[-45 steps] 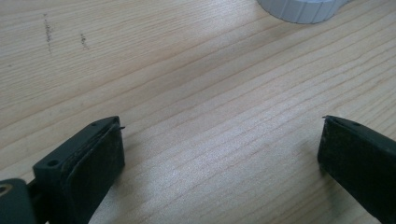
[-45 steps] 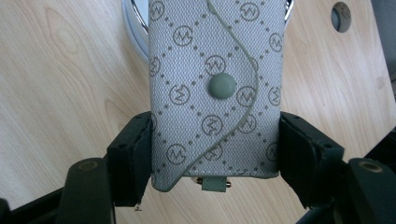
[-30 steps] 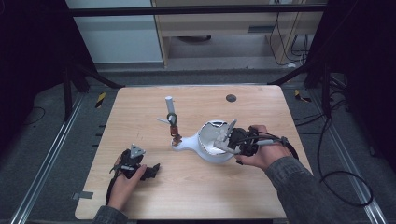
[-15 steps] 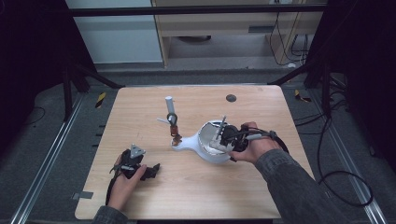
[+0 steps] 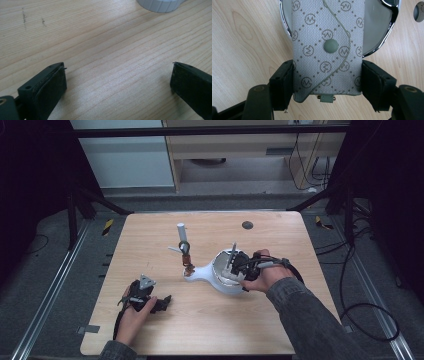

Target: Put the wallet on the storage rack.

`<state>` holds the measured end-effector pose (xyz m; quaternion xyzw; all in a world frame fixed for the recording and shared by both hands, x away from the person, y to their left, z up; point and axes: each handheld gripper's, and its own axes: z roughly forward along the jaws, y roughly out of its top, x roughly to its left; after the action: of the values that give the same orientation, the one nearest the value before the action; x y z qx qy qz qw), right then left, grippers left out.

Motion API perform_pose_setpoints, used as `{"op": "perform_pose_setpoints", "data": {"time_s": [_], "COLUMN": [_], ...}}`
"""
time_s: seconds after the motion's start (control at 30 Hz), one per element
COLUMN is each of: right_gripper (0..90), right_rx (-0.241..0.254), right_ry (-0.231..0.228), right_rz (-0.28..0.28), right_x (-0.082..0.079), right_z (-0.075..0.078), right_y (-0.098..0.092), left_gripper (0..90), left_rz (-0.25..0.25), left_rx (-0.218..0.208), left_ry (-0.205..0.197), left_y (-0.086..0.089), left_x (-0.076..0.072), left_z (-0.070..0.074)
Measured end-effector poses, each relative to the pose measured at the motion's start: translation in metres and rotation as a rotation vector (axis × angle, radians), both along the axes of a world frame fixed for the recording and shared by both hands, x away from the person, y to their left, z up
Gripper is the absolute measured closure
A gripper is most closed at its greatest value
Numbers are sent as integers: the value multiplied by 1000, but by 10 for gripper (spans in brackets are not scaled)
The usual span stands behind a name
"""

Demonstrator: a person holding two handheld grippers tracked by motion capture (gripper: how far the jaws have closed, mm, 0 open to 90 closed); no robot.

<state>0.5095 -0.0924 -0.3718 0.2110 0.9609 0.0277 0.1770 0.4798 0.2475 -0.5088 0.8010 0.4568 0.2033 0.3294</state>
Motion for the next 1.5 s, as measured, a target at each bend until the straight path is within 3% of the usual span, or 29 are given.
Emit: {"op": "perform_pose_setpoints", "data": {"time_s": [0.6, 0.77, 1.5], "right_gripper": [321, 321, 319], "right_rx": [8, -12, -28], "right_ry": [16, 27, 11], "right_rz": [-16, -6, -31], "right_x": [8, 10, 23], "right_z": [0, -3, -11], "right_y": [5, 10, 21], "left_gripper": [0, 0, 0], "left_rz": [-2, -3, -6], "left_rx": [0, -1, 0], "left_ry": [0, 0, 1], "left_y": [0, 0, -1], "left_x": [0, 0, 1], "left_z": [0, 0, 0]}}
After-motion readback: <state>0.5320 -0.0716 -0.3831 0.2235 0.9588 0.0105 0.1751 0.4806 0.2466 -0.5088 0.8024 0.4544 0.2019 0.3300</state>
